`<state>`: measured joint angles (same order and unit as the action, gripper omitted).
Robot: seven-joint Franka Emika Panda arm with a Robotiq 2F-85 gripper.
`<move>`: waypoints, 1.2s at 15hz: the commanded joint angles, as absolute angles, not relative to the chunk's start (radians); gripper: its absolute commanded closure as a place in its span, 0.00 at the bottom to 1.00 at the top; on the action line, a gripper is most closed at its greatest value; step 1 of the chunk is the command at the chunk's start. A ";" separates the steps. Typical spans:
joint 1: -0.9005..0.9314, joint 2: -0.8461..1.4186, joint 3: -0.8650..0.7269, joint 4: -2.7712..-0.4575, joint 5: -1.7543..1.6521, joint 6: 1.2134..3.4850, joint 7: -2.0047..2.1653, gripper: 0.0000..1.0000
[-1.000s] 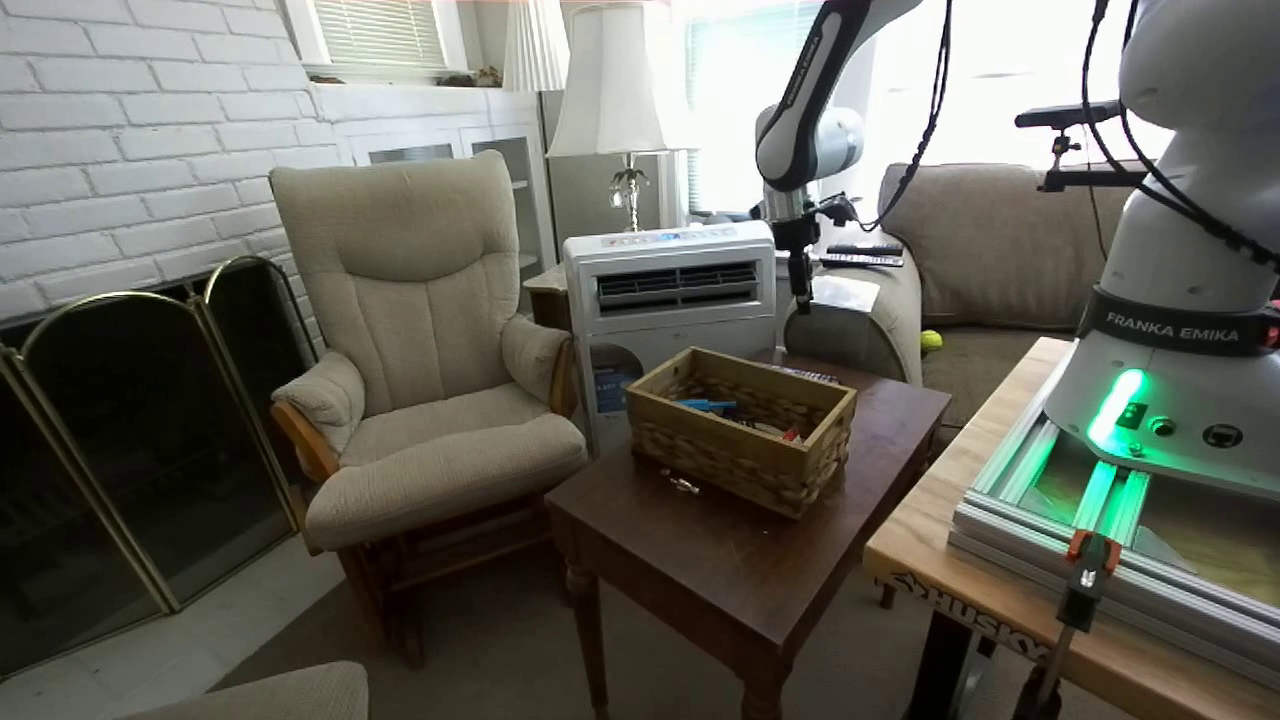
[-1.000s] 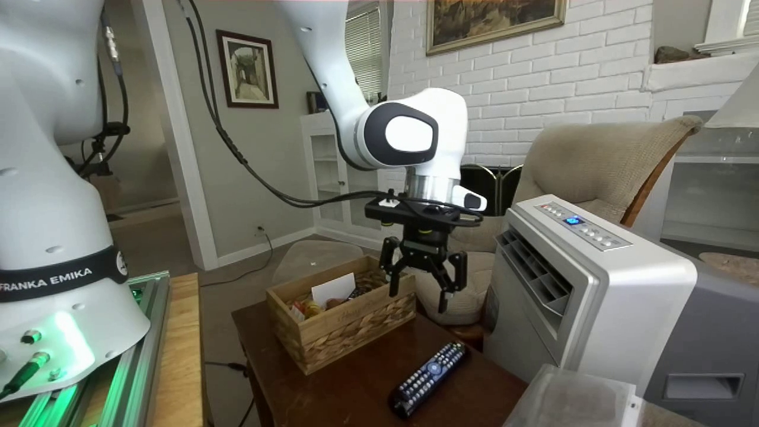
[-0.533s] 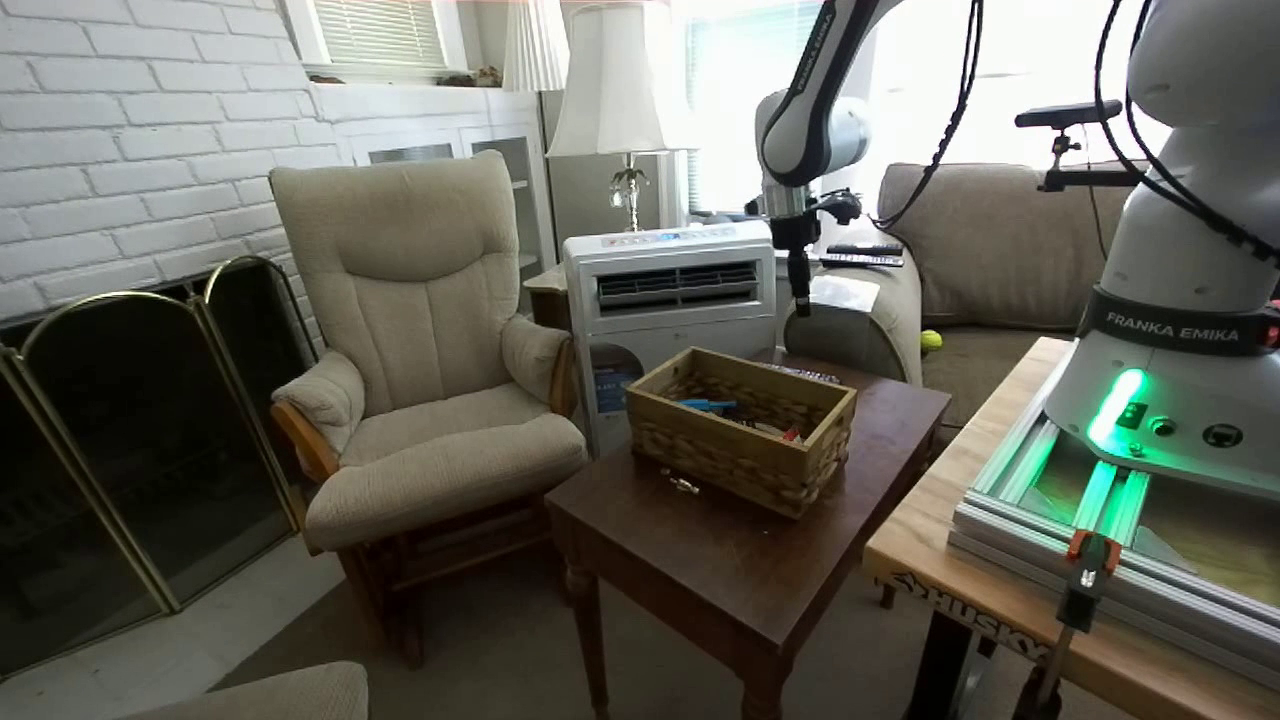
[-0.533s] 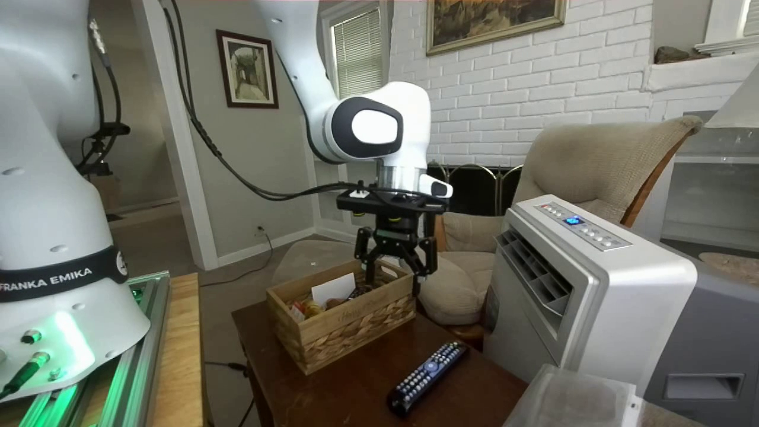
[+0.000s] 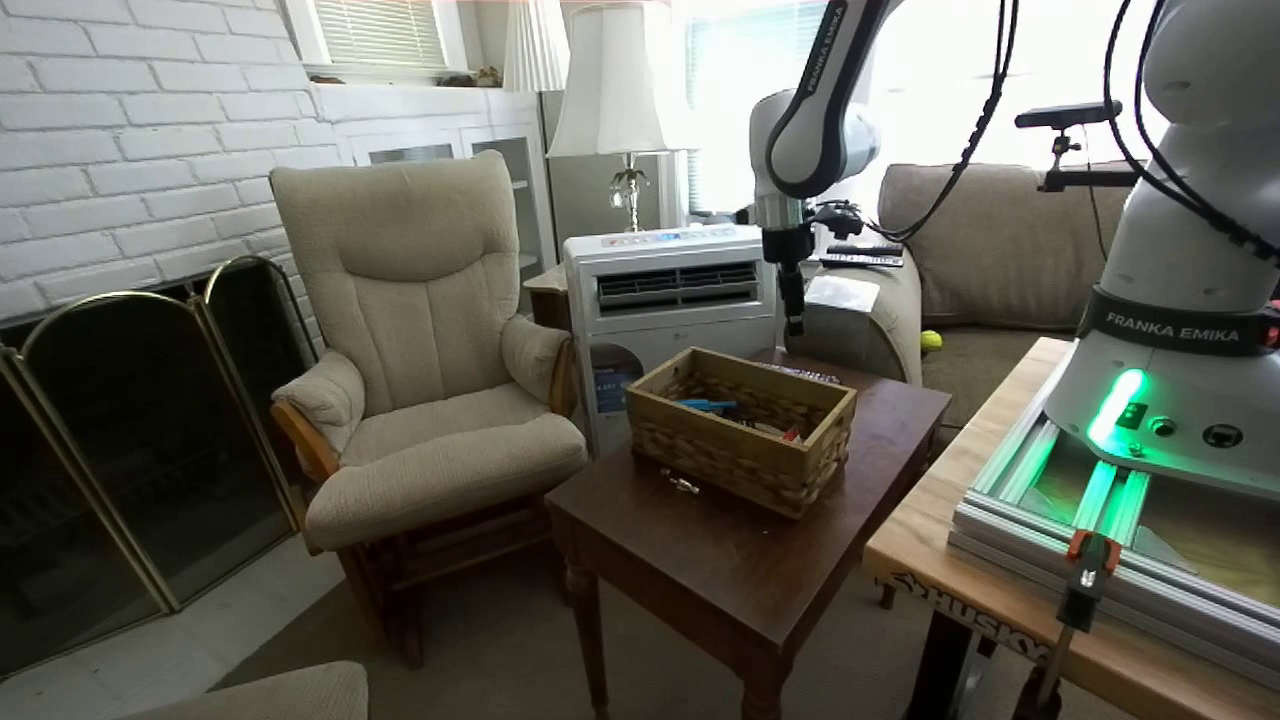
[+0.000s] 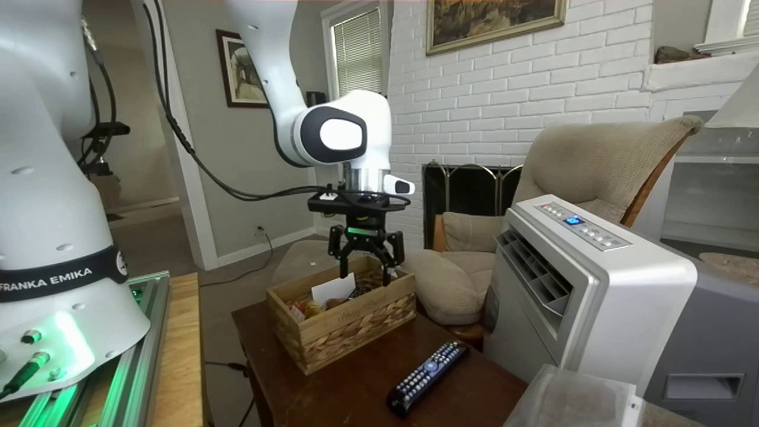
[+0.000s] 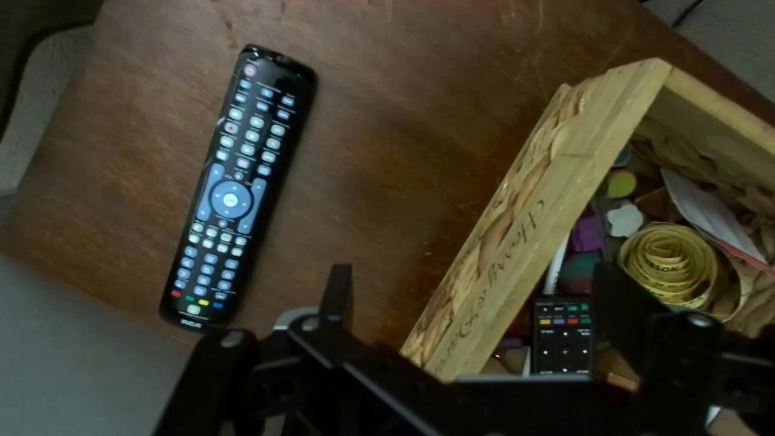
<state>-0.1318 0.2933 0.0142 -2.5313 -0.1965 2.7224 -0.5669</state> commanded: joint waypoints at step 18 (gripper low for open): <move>0.070 0.395 0.051 -2.538 -0.277 2.919 -0.384 0.00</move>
<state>0.0603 0.3374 0.0496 -2.5696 -0.2388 2.8684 -0.4201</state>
